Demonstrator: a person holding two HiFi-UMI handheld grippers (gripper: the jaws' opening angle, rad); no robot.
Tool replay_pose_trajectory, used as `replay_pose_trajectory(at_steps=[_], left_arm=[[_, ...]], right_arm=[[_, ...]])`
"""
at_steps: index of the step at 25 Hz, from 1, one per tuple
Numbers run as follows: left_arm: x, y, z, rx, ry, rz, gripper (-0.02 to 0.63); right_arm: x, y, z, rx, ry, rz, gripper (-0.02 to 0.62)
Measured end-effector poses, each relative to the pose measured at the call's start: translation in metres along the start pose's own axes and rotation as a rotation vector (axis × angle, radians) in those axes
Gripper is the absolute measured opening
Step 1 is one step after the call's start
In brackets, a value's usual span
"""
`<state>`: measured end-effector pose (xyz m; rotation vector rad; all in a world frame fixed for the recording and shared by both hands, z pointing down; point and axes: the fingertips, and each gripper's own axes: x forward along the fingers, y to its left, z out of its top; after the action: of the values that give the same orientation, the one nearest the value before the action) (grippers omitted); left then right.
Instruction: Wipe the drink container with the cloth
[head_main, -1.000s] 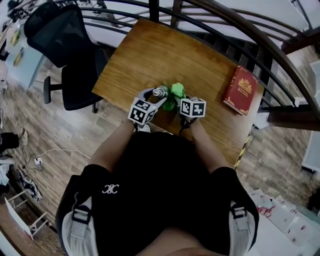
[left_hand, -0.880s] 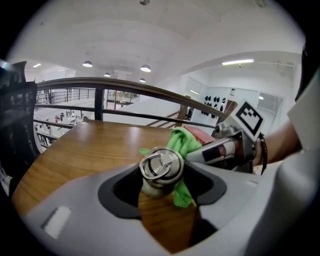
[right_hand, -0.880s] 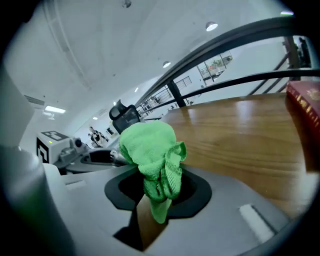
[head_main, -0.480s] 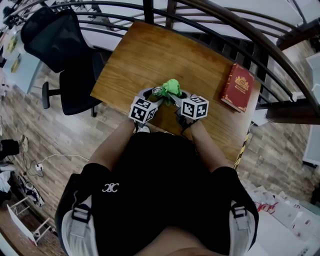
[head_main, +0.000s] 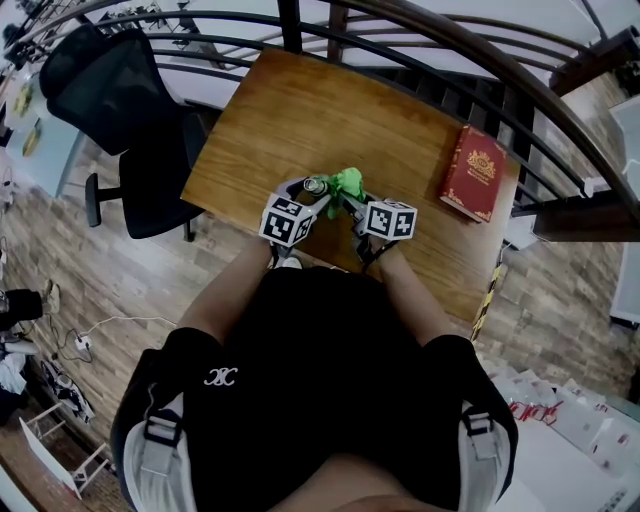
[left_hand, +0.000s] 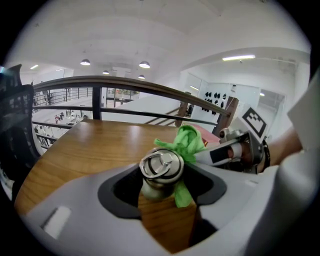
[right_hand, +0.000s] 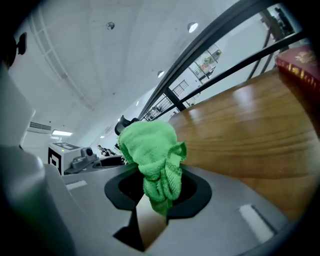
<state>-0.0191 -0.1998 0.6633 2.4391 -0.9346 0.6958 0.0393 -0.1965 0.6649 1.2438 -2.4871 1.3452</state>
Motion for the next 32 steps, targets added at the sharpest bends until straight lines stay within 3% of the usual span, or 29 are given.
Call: replay_pose_trajectory(at_steps=[5,12,17,23,32], left_arm=[[-0.001,0.009,0.002,-0.082,-0.011,0.003,0.308],[-0.003,0.009,0.002,-0.097,-0.014,0.002,0.308],[-0.002,0.001,-0.001,0.014,0.023,-0.02,0.308],[-0.003,-0.008,-0.004,0.113,0.049,-0.049,0.307],[-0.01,-0.03,-0.011,0.344,0.069,-0.079,0.307]], right_arm=[[0.003,-0.01,-0.025,0.003,0.076,-0.035,0.098],[0.007,-0.02,-0.057,0.04,0.215,-0.027,0.098],[0.008,-0.041,-0.061,0.051,0.223,-0.108,0.099],[0.011,-0.058,-0.044,0.067,0.228,-0.132,0.098],[0.032,-0.049,0.003,-0.079,0.267,-0.086,0.098]])
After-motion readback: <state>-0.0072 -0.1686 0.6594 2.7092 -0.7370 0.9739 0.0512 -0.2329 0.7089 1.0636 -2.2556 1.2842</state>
